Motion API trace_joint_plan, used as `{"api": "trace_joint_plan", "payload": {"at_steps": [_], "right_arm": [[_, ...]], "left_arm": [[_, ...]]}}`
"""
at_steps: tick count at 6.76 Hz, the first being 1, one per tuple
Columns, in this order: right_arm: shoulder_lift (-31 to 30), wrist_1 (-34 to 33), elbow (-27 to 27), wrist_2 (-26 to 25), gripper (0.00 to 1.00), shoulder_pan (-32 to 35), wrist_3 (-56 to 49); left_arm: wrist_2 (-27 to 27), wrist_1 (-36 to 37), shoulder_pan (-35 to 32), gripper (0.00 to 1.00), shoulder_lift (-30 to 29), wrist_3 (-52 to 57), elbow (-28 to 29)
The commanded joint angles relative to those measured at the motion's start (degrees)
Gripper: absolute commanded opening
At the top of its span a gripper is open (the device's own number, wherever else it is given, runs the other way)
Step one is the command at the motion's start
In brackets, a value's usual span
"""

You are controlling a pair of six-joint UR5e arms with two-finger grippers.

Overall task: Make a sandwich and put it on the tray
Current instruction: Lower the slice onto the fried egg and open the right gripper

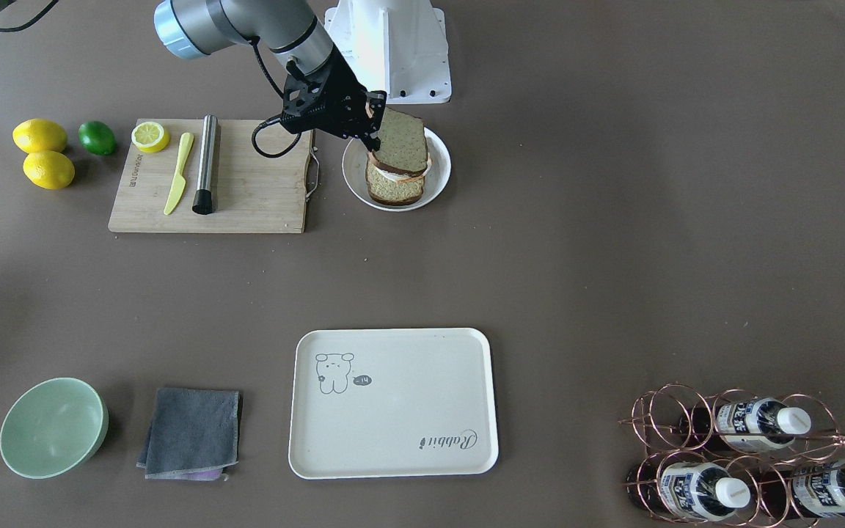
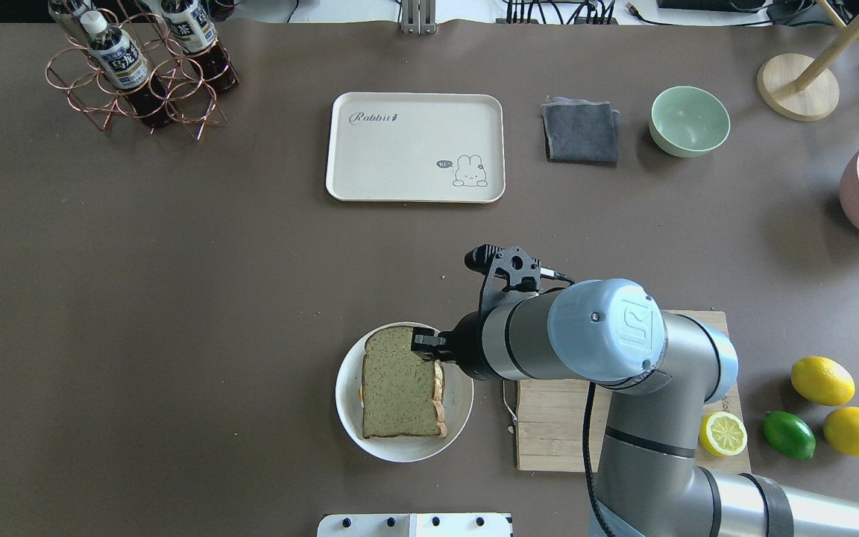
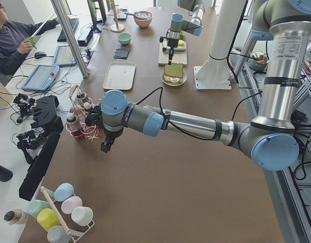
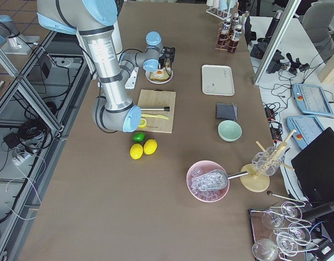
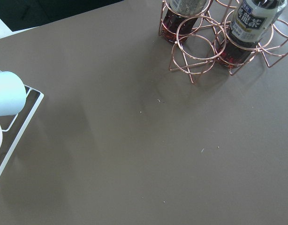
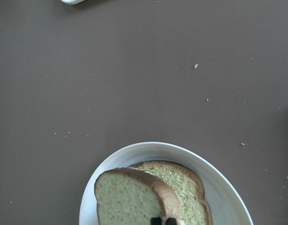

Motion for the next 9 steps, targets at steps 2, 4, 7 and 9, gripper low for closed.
{"api": "trace_joint_plan", "payload": {"at_steps": [2,4,7,9], "right_arm": [[-0.08,0.07,-1.26,-2.33,0.00,-1.68,0.32],[-0.08,-0.20,-1.43,-3.83,0.00,-2.65,0.24],[0.01,0.42,-2.75,-4.18,0.00,-2.56,-0.20],[-0.08,0.51,-2.75,-4.18,0.99,-1.95,-6.21]], "left_arm": [[0.00,0.07,0.19,0.99,-0.25,-0.09,-0.07],[0.00,-0.02,0.19,0.99,-0.25,0.00,-0.07],[0.00,-0.02,0.19,0.99,-0.25,0.00,0.02],[0.00,-0.02,0.63,0.99,-0.25,-0.09,0.02]]}}
